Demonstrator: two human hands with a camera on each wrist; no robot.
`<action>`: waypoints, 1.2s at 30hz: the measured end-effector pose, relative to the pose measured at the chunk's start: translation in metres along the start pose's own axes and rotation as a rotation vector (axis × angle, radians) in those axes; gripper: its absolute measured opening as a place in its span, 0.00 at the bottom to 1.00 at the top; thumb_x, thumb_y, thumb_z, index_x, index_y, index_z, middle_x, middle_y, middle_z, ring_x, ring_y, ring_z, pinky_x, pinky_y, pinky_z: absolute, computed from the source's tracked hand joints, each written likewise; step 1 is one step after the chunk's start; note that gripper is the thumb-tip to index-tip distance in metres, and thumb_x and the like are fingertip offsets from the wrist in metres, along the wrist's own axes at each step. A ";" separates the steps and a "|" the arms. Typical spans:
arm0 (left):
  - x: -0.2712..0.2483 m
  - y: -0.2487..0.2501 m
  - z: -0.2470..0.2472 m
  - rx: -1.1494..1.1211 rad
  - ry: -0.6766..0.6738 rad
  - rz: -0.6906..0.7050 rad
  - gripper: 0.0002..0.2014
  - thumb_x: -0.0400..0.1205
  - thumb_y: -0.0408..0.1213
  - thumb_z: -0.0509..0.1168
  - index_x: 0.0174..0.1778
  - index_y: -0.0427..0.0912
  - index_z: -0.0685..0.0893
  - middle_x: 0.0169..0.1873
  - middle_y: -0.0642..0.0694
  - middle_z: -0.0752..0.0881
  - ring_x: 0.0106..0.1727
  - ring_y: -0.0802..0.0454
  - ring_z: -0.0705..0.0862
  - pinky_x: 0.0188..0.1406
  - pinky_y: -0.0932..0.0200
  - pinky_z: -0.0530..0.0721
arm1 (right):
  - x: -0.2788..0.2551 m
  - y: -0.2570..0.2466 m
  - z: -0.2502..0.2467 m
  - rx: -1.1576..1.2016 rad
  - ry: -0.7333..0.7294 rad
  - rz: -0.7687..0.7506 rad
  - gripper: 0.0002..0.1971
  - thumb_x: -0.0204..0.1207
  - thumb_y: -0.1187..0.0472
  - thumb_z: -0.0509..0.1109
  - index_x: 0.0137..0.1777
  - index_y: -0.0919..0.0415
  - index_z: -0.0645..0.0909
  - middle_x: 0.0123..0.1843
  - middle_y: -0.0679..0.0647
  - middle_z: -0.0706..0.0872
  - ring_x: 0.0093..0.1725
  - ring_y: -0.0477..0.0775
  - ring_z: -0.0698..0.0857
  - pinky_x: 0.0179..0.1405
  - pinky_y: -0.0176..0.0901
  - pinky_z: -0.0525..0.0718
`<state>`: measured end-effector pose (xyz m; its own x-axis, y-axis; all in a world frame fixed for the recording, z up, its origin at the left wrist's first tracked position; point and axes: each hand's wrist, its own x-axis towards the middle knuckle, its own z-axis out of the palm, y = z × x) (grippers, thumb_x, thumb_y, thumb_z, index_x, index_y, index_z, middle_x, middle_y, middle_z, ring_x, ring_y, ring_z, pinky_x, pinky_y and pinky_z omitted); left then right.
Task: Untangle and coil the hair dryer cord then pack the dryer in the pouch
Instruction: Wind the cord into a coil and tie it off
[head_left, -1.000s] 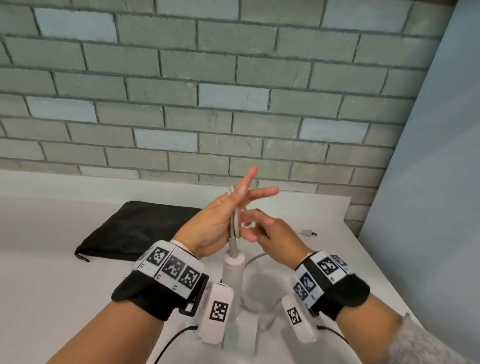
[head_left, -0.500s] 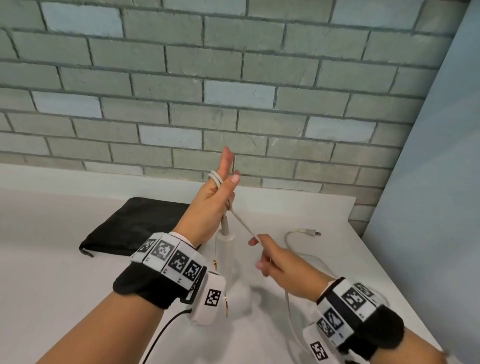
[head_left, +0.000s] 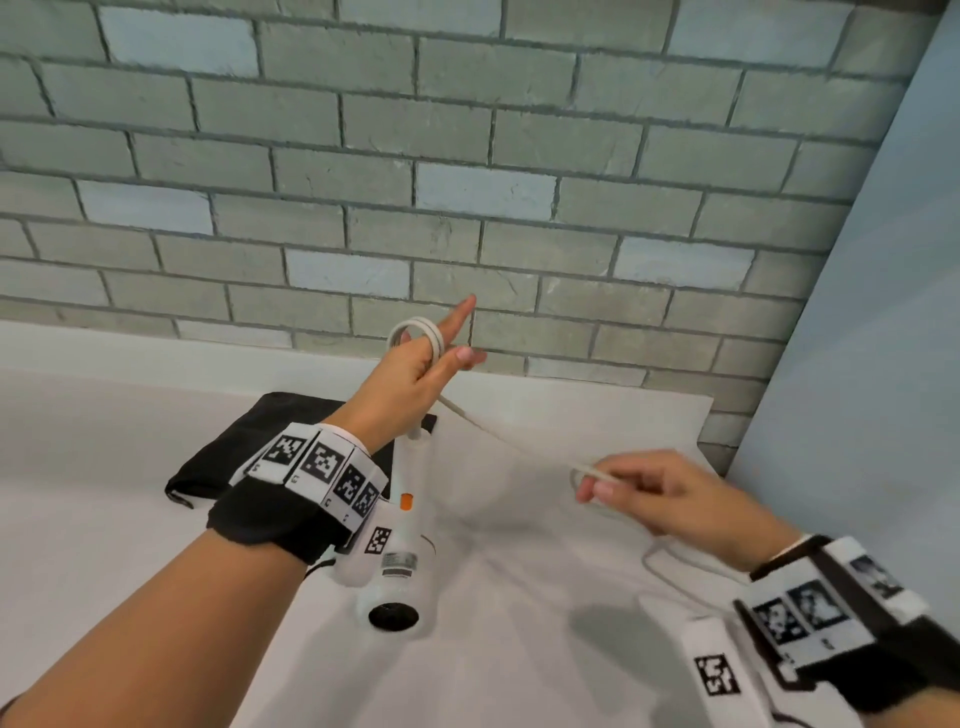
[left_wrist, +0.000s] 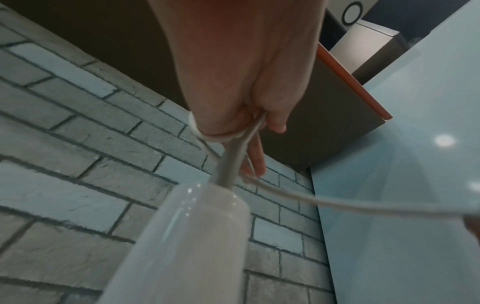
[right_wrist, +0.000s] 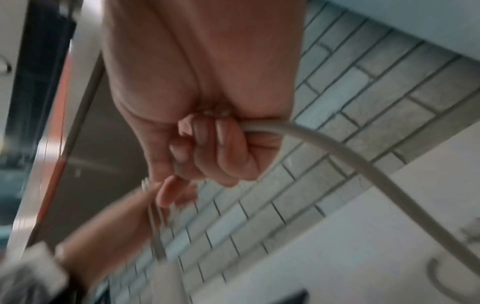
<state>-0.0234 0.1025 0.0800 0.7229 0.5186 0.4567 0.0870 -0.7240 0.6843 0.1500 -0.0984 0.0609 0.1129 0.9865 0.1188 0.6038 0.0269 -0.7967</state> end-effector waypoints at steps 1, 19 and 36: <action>0.001 0.002 0.001 0.008 -0.019 -0.007 0.23 0.85 0.45 0.51 0.78 0.49 0.63 0.63 0.60 0.79 0.55 0.86 0.74 0.81 0.50 0.58 | -0.003 -0.012 -0.011 0.013 0.056 -0.064 0.09 0.72 0.52 0.67 0.41 0.52 0.88 0.23 0.45 0.74 0.23 0.42 0.64 0.20 0.29 0.61; -0.032 0.040 0.033 -0.642 -0.554 -0.006 0.19 0.76 0.54 0.62 0.62 0.54 0.82 0.59 0.58 0.87 0.69 0.60 0.78 0.72 0.61 0.74 | 0.088 -0.028 -0.034 -0.472 0.638 -0.282 0.15 0.74 0.46 0.66 0.42 0.58 0.86 0.37 0.54 0.83 0.37 0.53 0.79 0.38 0.46 0.74; -0.010 0.012 0.023 -0.512 0.063 0.047 0.20 0.82 0.47 0.58 0.69 0.69 0.66 0.80 0.70 0.47 0.62 0.86 0.67 0.58 0.78 0.71 | 0.050 0.036 0.071 0.446 -0.051 0.099 0.10 0.79 0.67 0.61 0.59 0.60 0.68 0.27 0.51 0.72 0.23 0.50 0.76 0.34 0.44 0.85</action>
<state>-0.0137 0.0777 0.0702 0.6739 0.5285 0.5163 -0.3029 -0.4397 0.8455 0.1219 -0.0370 -0.0040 0.1070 0.9942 0.0085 0.1917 -0.0123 -0.9814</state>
